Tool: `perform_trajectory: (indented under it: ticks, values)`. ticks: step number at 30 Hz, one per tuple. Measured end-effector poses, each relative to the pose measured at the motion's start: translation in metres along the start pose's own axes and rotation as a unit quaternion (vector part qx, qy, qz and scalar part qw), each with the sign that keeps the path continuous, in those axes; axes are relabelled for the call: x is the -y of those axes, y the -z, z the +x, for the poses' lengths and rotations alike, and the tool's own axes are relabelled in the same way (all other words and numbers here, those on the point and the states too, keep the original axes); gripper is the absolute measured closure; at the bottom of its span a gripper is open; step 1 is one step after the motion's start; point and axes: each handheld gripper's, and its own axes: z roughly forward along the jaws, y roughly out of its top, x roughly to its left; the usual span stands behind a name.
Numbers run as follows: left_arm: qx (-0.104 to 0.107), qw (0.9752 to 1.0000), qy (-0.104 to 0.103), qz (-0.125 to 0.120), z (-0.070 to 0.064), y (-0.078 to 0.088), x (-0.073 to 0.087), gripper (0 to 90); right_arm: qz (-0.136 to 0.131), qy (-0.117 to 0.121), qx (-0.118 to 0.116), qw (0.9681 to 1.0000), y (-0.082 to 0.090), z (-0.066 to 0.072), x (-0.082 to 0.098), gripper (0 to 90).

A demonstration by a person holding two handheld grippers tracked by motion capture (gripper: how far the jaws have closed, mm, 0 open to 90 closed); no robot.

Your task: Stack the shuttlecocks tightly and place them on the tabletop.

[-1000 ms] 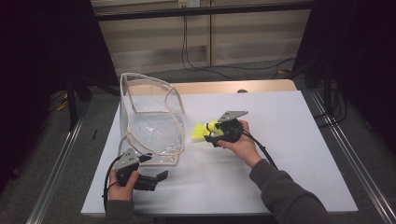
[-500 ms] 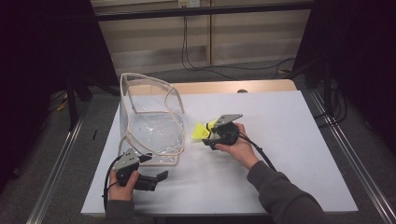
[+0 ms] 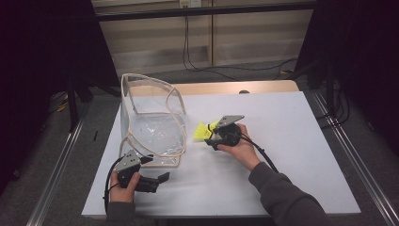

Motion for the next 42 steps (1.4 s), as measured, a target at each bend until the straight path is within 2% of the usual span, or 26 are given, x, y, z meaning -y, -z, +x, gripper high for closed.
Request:
perform_trajectory:
  ticks: [2, 5, 9, 12, 14, 16, 18, 21, 24, 27, 36, 42]
  values:
    - [0.0, 1.0, 0.001, 0.0, 0.0, 0.0, 0.0, 3.6, 0.0, 0.006, -0.006, 1.0, 0.003, 0.0, -0.001, 50.5]
    - [-0.001, 1.0, -0.001, 0.0, 0.0, 0.0, 0.0, 3.6, 0.005, 0.015, -0.018, 0.9997, 0.007, 0.002, -0.002, 54.2]
    - [-0.001, 1.0, -0.001, 0.001, -0.001, 0.001, 0.0, 3.7, -0.003, 0.026, -0.011, 0.9996, 0.01, 0.006, -0.005, 49.4]
    - [0.0, 1.0, 0.0, 0.0, -0.001, 0.0, 0.0, 3.6, -0.007, 0.019, 0.001, 0.9998, 0.008, 0.002, -0.005, 41.9]
    - [0.0, 1.0, -0.002, 0.001, -0.001, 0.0, 0.0, 3.6, -0.003, 0.013, 0.005, 0.9999, 0.005, -0.001, -0.003, 40.8]
    - [-0.001, 1.0, -0.003, 0.001, -0.001, 0.0, 0.0, 3.6, 0.001, 0.014, -0.004, 0.9999, 0.002, -0.002, 0.0, 46.2]
    - [-0.001, 1.0, -0.003, 0.001, -0.001, 0.0, 0.0, 3.6, 0.009, 0.017, -0.007, 0.9998, -0.002, 0.001, 0.001, 45.8]
    - [0.0, 1.0, -0.001, 0.001, -0.001, 0.0, 0.0, 3.6, 0.016, 0.02, -0.014, 0.9996, -0.005, 0.003, 0.003, 53.5]
    - [0.0, 1.0, -0.001, -0.001, -0.001, 0.001, 0.0, 3.6, 0.027, 0.034, -0.012, 0.999, -0.006, 0.005, 0.004, 62.3]
    - [-0.001, 1.0, -0.001, -0.002, -0.001, 0.001, 0.0, 3.6, 0.03, 0.039, -0.016, 0.9987, -0.004, 0.005, 0.003, 62.7]
    - [0.0, 1.0, -0.002, -0.004, -0.001, 0.002, -0.001, 3.6, 0.03, 0.052, -0.035, 0.9976, 0.014, 0.01, -0.001, 62.8]
    - [-0.002, 1.0, -0.001, -0.005, -0.001, 0.002, -0.001, 3.7, 0.027, 0.067, -0.036, 0.9967, 0.032, 0.012, 0.0, 62.8]
